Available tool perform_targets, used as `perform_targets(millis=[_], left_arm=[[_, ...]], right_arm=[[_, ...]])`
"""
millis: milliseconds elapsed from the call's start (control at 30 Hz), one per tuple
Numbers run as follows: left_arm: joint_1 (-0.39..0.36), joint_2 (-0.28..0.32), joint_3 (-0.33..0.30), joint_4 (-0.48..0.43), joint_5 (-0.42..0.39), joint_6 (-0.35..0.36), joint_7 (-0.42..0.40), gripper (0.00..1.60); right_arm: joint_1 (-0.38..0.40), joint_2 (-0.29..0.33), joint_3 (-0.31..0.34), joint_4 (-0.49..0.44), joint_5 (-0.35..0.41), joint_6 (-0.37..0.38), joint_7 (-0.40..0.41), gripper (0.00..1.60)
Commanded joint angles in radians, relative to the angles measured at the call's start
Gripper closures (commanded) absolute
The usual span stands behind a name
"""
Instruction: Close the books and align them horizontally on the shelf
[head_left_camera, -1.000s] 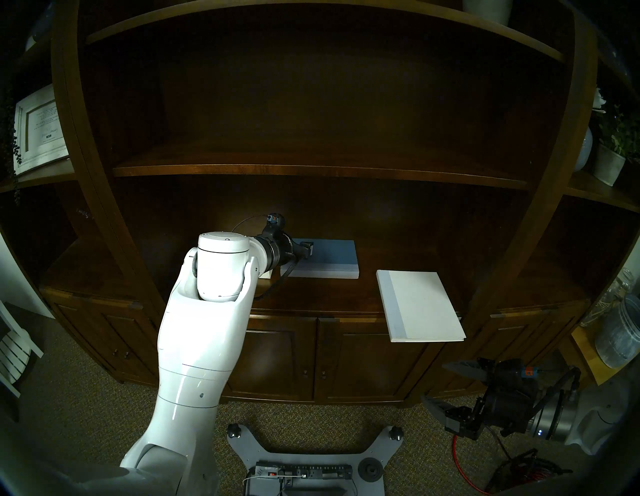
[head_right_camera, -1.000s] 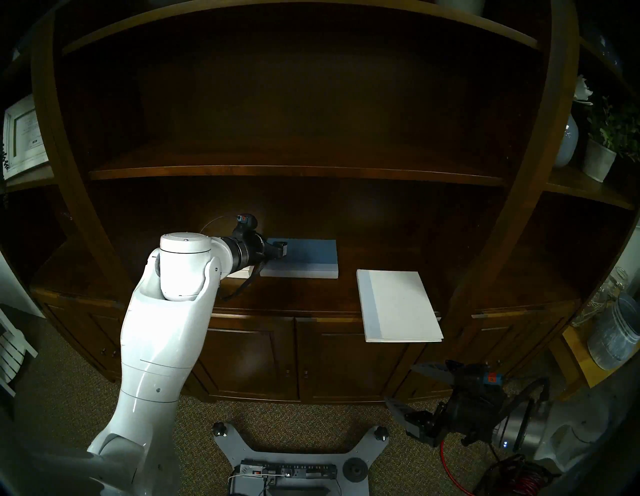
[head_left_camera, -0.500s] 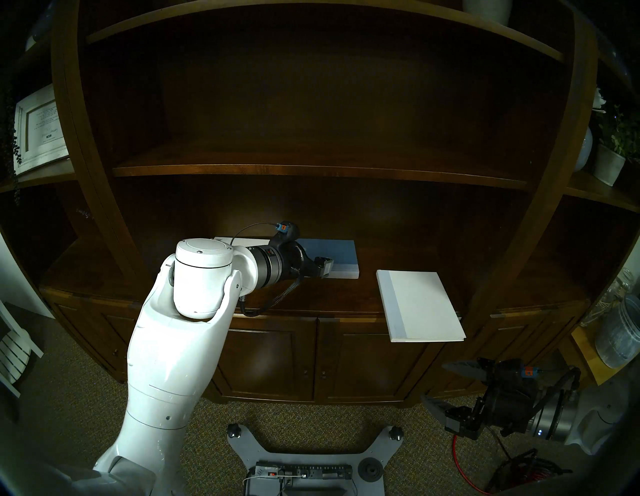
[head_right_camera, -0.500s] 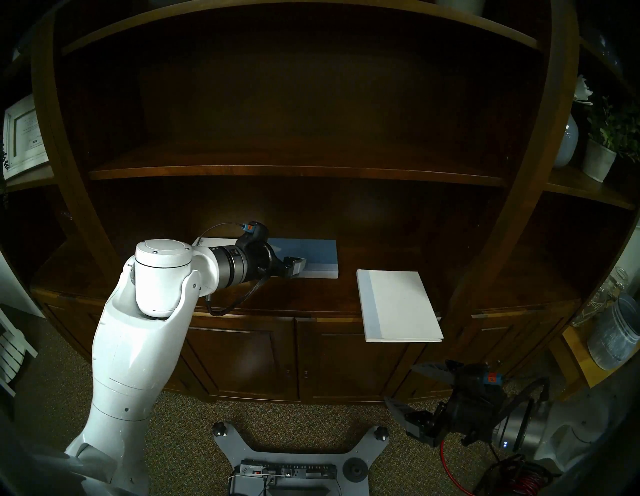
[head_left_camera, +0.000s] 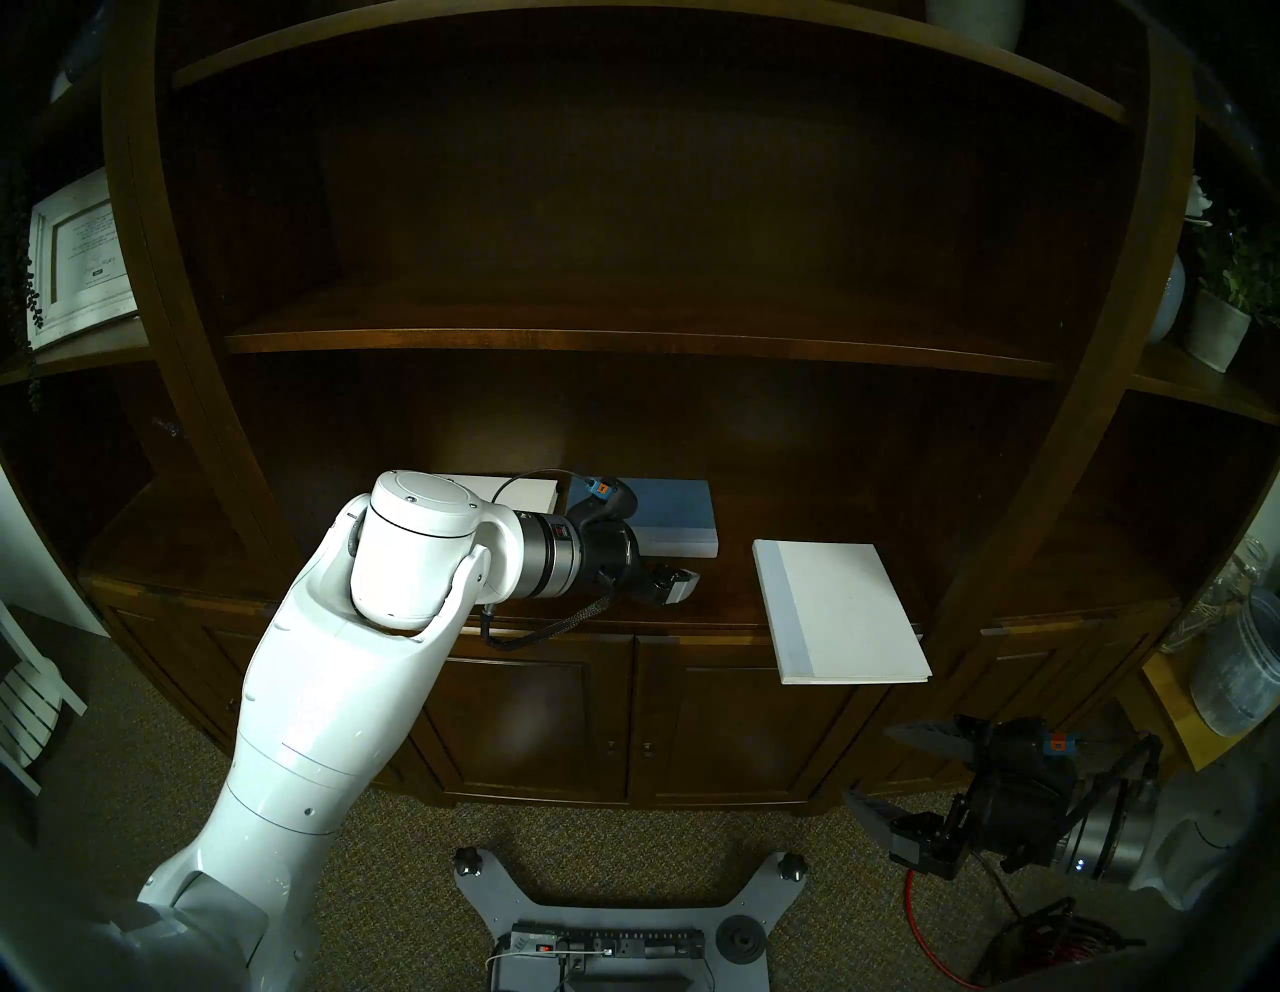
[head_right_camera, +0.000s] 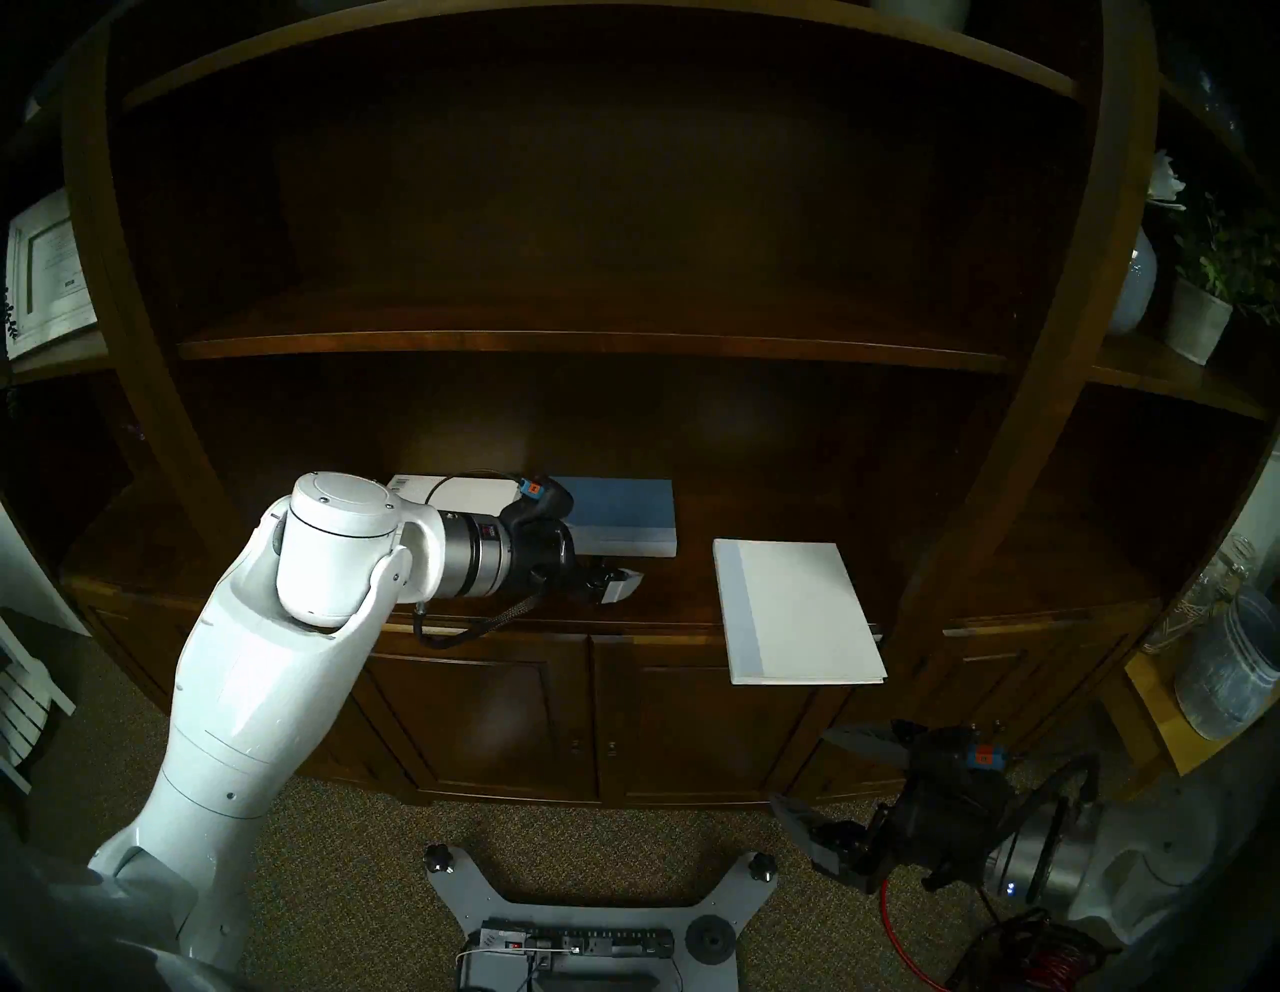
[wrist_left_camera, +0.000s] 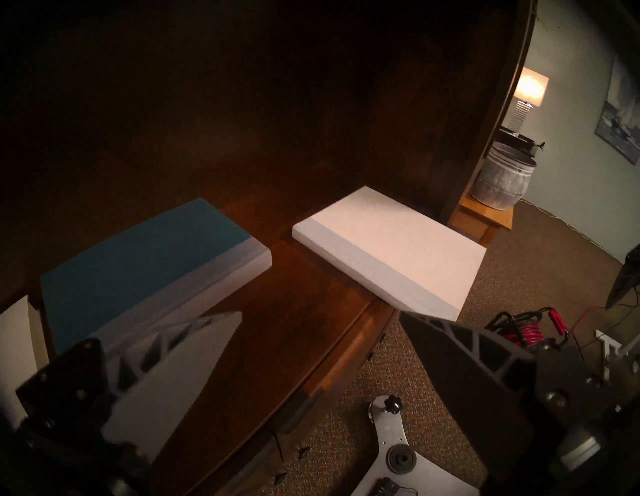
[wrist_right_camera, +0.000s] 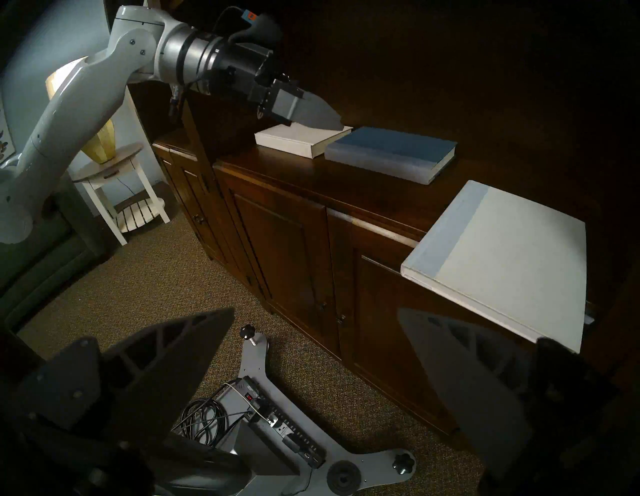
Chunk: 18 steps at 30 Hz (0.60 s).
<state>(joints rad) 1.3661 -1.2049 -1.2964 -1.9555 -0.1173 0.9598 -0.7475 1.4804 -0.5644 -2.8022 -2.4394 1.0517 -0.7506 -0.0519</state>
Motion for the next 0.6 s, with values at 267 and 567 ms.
perform_targets(millis=[267,567], left_arm=[[-0.085,0.063,0.002,0.007,-0.006,-0.033,-0.081,0.00],[-0.093,0.073,0.007,0.015,-0.005,-0.040,-0.102,0.00]], right_arm=[[0.008,0.001,-0.002,-0.004,-0.002,-0.020,-0.001,0.00],[0.012,0.003,0.013,-0.004,-0.002,-0.012,0.008,0.00]])
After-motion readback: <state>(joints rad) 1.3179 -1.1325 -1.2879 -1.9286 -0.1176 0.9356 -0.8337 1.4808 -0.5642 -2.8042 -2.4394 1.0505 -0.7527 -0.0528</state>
